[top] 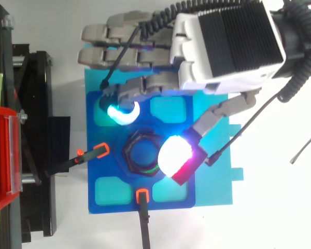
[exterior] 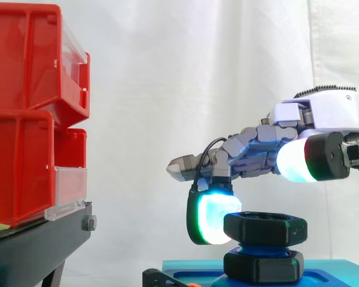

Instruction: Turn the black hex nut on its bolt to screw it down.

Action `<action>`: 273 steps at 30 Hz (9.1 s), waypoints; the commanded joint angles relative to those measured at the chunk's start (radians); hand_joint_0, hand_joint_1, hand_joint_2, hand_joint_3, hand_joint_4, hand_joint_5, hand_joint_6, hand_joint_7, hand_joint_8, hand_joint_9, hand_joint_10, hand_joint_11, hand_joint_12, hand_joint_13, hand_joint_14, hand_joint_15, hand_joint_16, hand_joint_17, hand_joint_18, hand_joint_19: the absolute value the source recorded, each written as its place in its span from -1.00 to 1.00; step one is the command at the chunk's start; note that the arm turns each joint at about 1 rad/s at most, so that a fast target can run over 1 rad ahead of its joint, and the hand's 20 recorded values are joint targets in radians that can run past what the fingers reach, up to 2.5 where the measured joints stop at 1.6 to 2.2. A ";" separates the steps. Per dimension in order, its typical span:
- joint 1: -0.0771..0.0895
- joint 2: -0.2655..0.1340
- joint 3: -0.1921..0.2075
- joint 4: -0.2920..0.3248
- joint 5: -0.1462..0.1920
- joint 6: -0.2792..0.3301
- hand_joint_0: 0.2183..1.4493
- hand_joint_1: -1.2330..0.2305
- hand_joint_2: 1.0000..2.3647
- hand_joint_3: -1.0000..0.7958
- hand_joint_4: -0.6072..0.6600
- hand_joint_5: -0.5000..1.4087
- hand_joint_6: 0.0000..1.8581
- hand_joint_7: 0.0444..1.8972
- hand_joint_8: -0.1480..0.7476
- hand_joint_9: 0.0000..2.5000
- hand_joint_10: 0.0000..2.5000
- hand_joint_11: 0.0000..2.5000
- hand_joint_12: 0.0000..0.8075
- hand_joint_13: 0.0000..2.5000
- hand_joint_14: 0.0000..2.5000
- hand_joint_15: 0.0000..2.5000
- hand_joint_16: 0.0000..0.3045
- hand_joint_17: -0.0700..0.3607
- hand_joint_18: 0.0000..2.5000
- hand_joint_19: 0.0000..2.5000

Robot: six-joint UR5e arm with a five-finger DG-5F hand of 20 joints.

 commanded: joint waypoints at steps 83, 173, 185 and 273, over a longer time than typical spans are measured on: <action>0.091 -0.051 0.097 -0.063 0.008 -0.034 -0.59 0.16 -1.00 -0.44 0.24 -0.69 -0.15 -0.15 -0.24 -0.85 -1.00 -1.00 -0.13 -0.84 -1.00 -1.00 -0.58 -0.01 -0.87 -0.83; 0.103 -0.091 0.178 -0.099 -0.069 -0.088 -0.56 0.12 -1.00 -0.44 0.07 -0.54 -0.46 0.40 -0.34 -0.69 -1.00 -1.00 -0.21 -0.75 -1.00 -1.00 -0.63 -0.09 -0.78 -0.75; 0.083 -0.091 0.178 -0.111 -0.109 -0.146 -0.56 0.13 -1.00 -0.44 0.11 -0.54 -0.45 0.40 -0.33 -0.70 -1.00 -1.00 -0.20 -0.75 -1.00 -1.00 -0.63 -0.09 -0.78 -0.75; 0.000 -0.133 0.178 0.040 -0.253 -0.174 -0.57 0.27 -1.00 -0.44 0.21 -0.57 -0.46 0.24 -0.28 -0.71 -1.00 -1.00 -0.18 -0.77 -1.00 -1.00 -0.63 -0.08 -0.80 -0.74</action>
